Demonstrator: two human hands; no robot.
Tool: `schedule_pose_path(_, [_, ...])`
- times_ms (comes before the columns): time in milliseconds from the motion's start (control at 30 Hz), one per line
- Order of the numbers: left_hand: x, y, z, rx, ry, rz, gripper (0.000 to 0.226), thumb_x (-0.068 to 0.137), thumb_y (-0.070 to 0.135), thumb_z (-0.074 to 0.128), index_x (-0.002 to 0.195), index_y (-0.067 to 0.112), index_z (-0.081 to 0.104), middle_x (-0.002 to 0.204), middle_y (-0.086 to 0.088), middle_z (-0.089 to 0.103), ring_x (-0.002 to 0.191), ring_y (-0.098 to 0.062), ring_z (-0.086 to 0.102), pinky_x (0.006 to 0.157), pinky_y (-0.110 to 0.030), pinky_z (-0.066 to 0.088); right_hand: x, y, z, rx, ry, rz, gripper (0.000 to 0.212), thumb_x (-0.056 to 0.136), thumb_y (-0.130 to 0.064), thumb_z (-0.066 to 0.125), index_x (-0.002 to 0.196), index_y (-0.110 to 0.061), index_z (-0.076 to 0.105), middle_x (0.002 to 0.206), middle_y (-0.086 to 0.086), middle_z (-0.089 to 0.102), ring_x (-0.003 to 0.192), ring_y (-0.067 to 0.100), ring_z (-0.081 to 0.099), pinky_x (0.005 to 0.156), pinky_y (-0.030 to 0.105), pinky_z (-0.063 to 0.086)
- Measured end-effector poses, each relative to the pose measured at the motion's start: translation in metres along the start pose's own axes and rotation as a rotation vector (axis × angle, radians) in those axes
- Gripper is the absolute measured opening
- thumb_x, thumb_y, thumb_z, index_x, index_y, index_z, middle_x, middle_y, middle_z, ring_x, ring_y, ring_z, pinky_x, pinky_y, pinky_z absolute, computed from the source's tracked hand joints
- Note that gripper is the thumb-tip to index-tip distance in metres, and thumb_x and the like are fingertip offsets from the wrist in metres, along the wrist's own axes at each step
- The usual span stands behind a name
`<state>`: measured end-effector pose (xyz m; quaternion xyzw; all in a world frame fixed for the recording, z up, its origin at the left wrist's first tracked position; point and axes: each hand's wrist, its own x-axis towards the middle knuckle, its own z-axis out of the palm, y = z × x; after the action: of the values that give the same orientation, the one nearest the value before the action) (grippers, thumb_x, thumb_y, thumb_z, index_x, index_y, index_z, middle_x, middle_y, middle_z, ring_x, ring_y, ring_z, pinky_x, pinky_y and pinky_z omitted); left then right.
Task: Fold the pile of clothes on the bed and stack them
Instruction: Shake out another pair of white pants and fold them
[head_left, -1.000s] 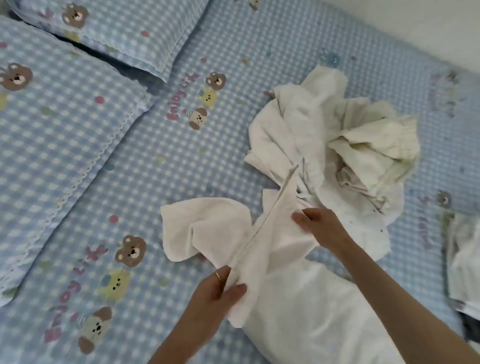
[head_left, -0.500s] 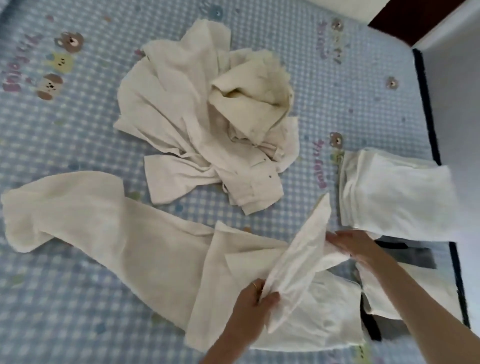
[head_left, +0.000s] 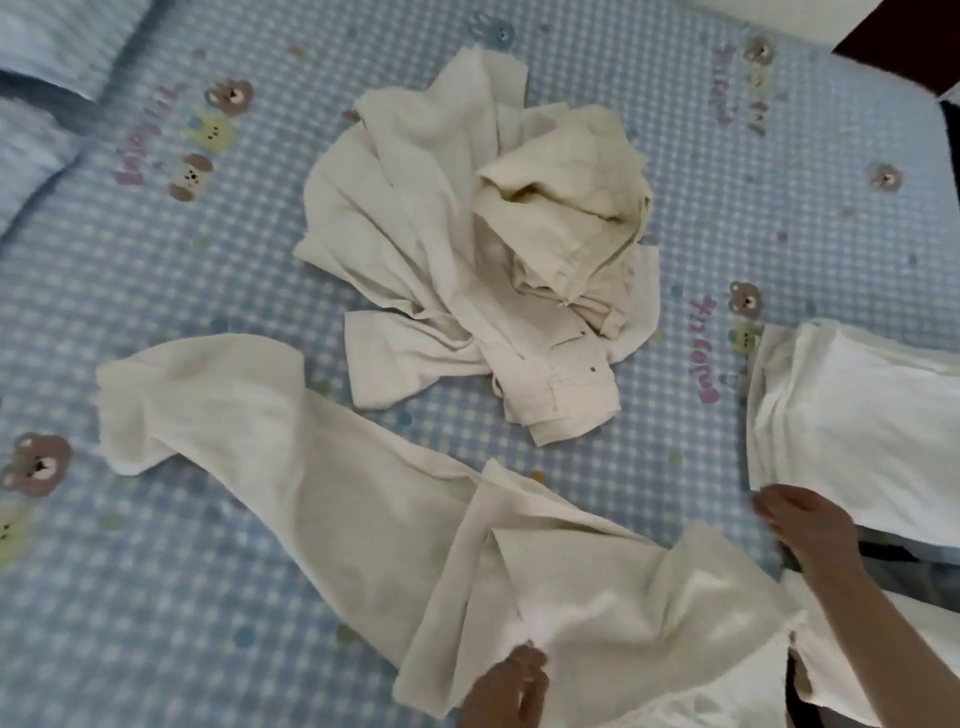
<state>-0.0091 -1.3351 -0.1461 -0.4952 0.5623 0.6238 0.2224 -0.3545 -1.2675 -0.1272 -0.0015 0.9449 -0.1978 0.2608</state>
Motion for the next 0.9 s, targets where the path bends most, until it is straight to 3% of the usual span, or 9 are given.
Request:
schedule_pose_path(33, [-0.003, -0.016, -0.019, -0.183, 0.150, 0.077, 0.048, 0.092, 0.032, 0.049, 0.078, 0.077, 0.039, 0.062, 0.043, 0.057, 0.071, 0.020, 0.056, 0.068, -0.002, 0.040, -0.008, -0.024, 0.008, -0.028, 0.015, -0.072, 0.015, 0.087, -0.019, 0.064, 0.097, -0.010, 0.070, 0.093, 0.010, 0.069, 0.085, 0.026, 0.062, 0.071, 0.020, 0.050])
schedule_pose_path(67, [-0.005, -0.030, -0.051, -0.345, 0.386, 0.049, 0.025, 0.090, 0.024, 0.057, 0.084, 0.048, 0.061, 0.066, 0.028, 0.067, 0.068, 0.007, 0.063, 0.065, -0.008, 0.043, -0.023, -0.057, 0.030, -0.030, -0.025, -0.148, 0.009, 0.085, -0.021, 0.065, 0.090, -0.016, 0.070, 0.095, 0.009, 0.071, 0.090, 0.027, 0.064, 0.080, 0.028, 0.051])
schedule_pose_path(133, [0.008, -0.071, -0.115, -0.587, 0.769, -0.072, 0.014, 0.090, 0.013, 0.059, 0.091, 0.026, 0.063, 0.085, -0.002, 0.072, 0.084, -0.021, 0.067, 0.070, -0.021, 0.044, -0.064, -0.121, 0.098, -0.044, -0.191, -0.322, 0.008, 0.085, -0.021, 0.065, 0.091, -0.025, 0.068, 0.096, 0.004, 0.072, 0.092, 0.024, 0.065, 0.087, 0.042, 0.052])
schedule_pose_path(233, [0.037, -0.123, -0.230, -0.811, 0.996, -0.186, 0.028, 0.094, 0.015, 0.053, 0.118, 0.002, 0.050, 0.093, -0.018, 0.065, 0.084, -0.036, 0.062, 0.068, -0.037, 0.044, -0.138, -0.201, 0.219, -0.089, -0.473, -0.546, 0.018, 0.087, -0.020, 0.064, 0.105, -0.020, 0.068, 0.096, -0.002, 0.070, 0.085, 0.012, 0.063, 0.082, 0.025, 0.046])
schedule_pose_path(300, [0.057, -0.153, -0.294, -0.901, 1.028, -0.208, 0.032, 0.094, 0.016, 0.054, 0.116, -0.006, 0.047, 0.081, -0.013, 0.057, 0.068, -0.030, 0.055, 0.061, -0.042, 0.042, -0.180, -0.247, 0.294, -0.108, -0.645, -0.631, 0.027, 0.090, -0.019, 0.061, 0.116, -0.013, 0.064, 0.110, 0.004, 0.069, 0.099, 0.014, 0.064, 0.089, 0.023, 0.045])
schedule_pose_path(467, [0.085, -0.187, -0.372, -0.931, 0.841, -0.008, 0.024, 0.089, 0.006, 0.060, 0.113, 0.001, 0.056, 0.101, -0.012, 0.061, 0.090, -0.024, 0.058, 0.069, -0.028, 0.047, -0.220, -0.321, 0.408, -0.478, -0.847, -0.747, 0.053, 0.097, -0.033, 0.050, 0.144, -0.011, 0.037, 0.150, 0.004, 0.039, 0.138, 0.020, 0.035, 0.113, 0.030, 0.026])
schedule_pose_path(633, [0.023, -0.207, -0.405, -0.627, 0.840, 0.049, 0.019, 0.086, 0.023, 0.063, 0.090, 0.005, 0.062, 0.085, -0.012, 0.066, 0.084, -0.028, 0.061, 0.072, -0.035, 0.042, -0.235, -0.348, 0.416, -0.583, -0.807, -0.863, 0.008, 0.085, -0.029, 0.062, 0.089, -0.025, 0.066, 0.087, -0.008, 0.066, 0.083, 0.012, 0.061, 0.067, 0.021, 0.042])
schedule_pose_path(767, [-0.061, -0.217, -0.483, -0.272, 0.912, 0.027, 0.019, 0.081, 0.039, 0.066, 0.075, 0.021, 0.064, 0.060, 0.005, 0.066, 0.056, -0.008, 0.060, 0.051, -0.027, 0.040, -0.280, -0.359, 0.417, -0.537, -0.976, -0.942, 0.016, 0.085, -0.034, 0.065, 0.070, -0.034, 0.060, 0.068, -0.016, 0.059, 0.061, -0.006, 0.052, 0.060, 0.011, 0.039])
schedule_pose_path(900, [-0.051, -0.227, -0.535, 0.009, 0.882, 0.034, 0.019, 0.086, 0.031, 0.064, 0.071, 0.020, 0.060, 0.061, 0.002, 0.060, 0.060, -0.007, 0.055, 0.052, -0.020, 0.035, -0.298, -0.355, 0.451, -0.584, -0.960, -0.968, 0.018, 0.090, -0.030, 0.062, 0.073, -0.032, 0.056, 0.071, -0.016, 0.056, 0.065, -0.003, 0.050, 0.061, 0.012, 0.036])
